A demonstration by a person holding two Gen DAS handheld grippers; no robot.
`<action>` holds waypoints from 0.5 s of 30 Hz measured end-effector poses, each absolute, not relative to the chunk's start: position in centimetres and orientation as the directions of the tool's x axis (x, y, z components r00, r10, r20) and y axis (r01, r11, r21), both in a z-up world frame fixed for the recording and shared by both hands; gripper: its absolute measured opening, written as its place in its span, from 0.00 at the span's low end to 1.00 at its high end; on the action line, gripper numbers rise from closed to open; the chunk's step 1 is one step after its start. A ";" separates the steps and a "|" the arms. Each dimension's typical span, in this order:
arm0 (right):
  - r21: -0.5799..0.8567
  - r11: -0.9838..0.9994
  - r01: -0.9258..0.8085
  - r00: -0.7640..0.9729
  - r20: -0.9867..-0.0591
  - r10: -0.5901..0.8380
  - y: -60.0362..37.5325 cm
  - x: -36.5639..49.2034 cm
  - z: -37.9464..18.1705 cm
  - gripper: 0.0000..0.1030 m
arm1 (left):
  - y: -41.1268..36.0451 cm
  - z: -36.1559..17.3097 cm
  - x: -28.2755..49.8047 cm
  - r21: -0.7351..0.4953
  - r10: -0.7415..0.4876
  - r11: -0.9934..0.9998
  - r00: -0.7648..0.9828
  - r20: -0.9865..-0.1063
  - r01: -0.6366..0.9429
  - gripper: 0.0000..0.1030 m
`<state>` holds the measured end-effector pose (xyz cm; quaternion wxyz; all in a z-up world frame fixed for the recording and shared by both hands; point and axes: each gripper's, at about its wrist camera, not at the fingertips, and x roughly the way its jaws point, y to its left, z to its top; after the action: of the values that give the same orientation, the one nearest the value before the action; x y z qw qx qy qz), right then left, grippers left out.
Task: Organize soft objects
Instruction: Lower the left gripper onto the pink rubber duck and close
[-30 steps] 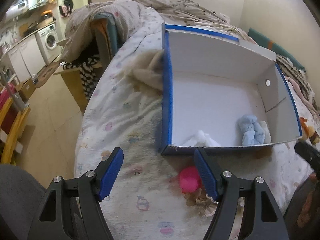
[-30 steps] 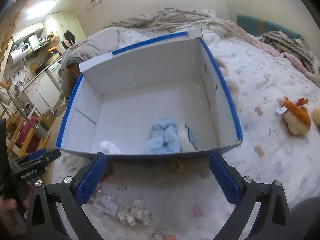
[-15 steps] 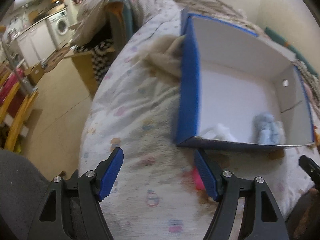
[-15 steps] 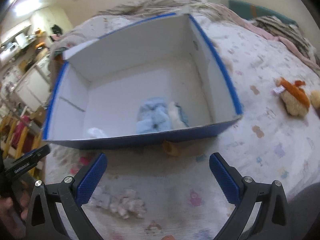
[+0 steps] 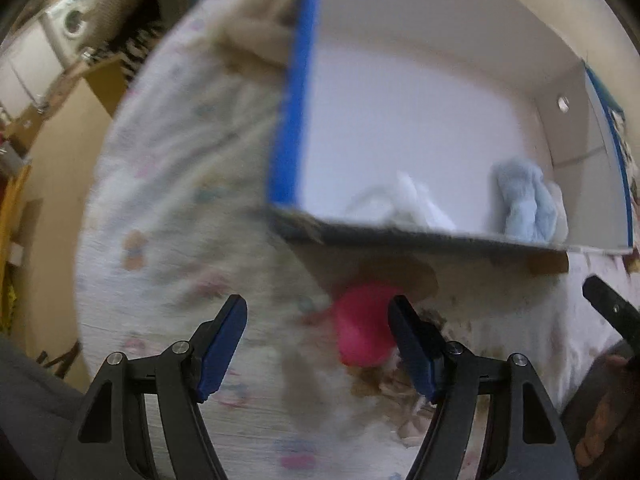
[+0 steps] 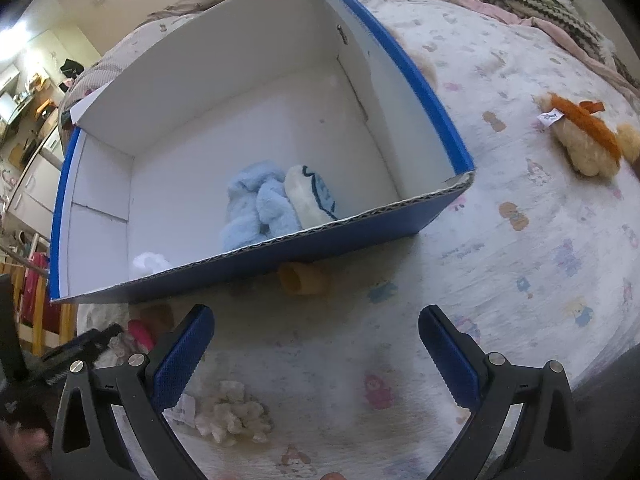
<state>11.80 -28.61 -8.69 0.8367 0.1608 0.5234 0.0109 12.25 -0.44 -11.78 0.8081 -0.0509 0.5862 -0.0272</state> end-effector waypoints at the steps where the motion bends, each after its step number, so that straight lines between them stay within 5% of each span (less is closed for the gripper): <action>1: 0.276 0.950 0.147 0.451 -0.873 0.184 -28.6 11.9 -8.7 1.00 | -0.7 -12.1 12.2 -0.121 -0.113 0.993 0.301 -0.947 -0.008 0.68; 5: 0.279 0.949 0.150 0.447 -0.875 0.186 -28.5 11.9 -8.9 1.00 | -1.2 -13.0 12.4 -0.135 -0.134 0.991 0.260 -0.956 0.012 0.66; 8: 0.274 0.950 0.151 0.442 -0.878 0.183 -28.5 11.8 -9.0 1.00 | -1.4 -13.4 12.7 -0.212 -0.213 0.977 0.230 -0.950 0.029 0.32; 10: 0.267 0.952 0.149 0.439 -0.881 0.178 -28.3 11.9 -9.0 1.00 | -1.8 -12.7 12.6 -0.173 -0.180 0.984 0.253 -0.950 0.052 0.24; 15: 0.261 0.954 0.147 0.443 -0.880 0.173 -28.2 11.8 -8.9 1.00 | -1.7 -10.7 11.7 -0.089 -0.108 0.994 0.345 -0.932 0.070 0.24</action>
<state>11.77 -28.24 -8.90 0.8359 0.1514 0.5276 0.0077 11.74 -1.70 -10.66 0.8199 -0.0166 0.5697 -0.0543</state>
